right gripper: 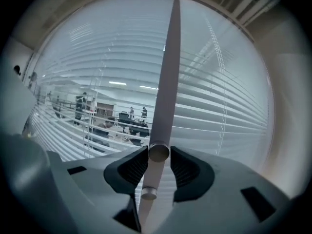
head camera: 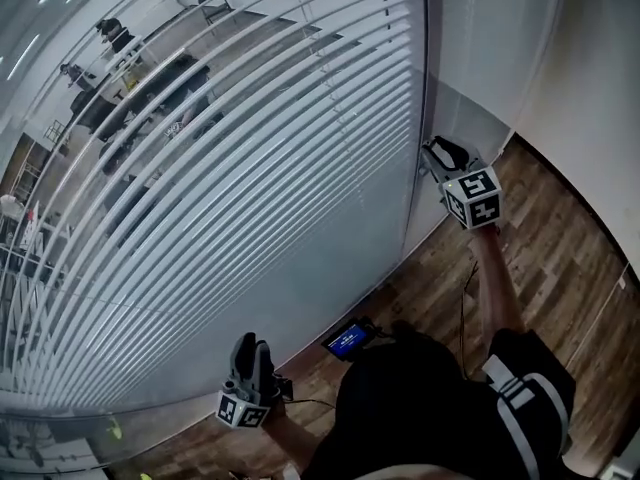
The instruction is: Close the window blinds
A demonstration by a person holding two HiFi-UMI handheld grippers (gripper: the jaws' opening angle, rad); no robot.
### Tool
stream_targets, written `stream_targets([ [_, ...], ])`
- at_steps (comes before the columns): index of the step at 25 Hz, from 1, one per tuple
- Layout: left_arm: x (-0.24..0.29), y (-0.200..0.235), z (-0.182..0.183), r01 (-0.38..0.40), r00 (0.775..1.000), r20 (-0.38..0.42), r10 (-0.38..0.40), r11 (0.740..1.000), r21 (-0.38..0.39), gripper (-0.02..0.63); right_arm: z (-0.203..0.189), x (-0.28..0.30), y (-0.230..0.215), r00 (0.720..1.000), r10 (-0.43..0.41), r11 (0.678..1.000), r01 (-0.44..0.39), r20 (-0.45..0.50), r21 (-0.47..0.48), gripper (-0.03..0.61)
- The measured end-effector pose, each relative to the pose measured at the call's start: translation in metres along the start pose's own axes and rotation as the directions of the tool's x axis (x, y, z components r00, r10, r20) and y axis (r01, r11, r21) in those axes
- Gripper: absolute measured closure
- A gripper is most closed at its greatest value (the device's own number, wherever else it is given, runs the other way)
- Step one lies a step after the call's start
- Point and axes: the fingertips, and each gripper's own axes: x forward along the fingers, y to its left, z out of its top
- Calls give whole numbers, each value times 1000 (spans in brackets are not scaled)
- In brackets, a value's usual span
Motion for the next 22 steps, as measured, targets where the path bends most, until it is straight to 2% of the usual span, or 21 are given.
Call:
stream_targets([
  [3,-5,4,-1,-20,1000,2,20,1000,-3,483,2,-2,6,998,-59,979,56,-11,-195,437],
  [6,-8,3,2,-17,1000,13,17,1000,3,483,6,1,8,991,-132,909,119,-6,-400,433],
  [8,-7,0,6,-11,1000,14,11,1000,11,483,10,2,9,987,-160,865,136,-10,-484,434],
  [10,-6,-2,10,-13,1000,15,12,1000,13,483,13,3,8,985,-170,852,134,-26,-507,445],
  [12,-4,-3,14,-13,1000,15,13,1000,13,483,17,2,7,984,-170,871,127,-48,-474,446],
  [14,-2,-4,19,-14,1000,15,14,1000,13,482,21,2,4,985,-159,908,116,-74,-402,446],
  [18,-1,-6,22,-14,1000,14,14,1000,17,483,21,2,-1,992,-83,986,69,-91,-150,446],
  [20,-2,-8,22,-14,1000,16,13,1000,18,483,21,1,-3,996,-34,999,32,-77,-24,446],
  [22,-4,-10,23,-13,1000,17,13,1000,19,483,21,-1,-4,998,1,998,3,-62,68,446],
])
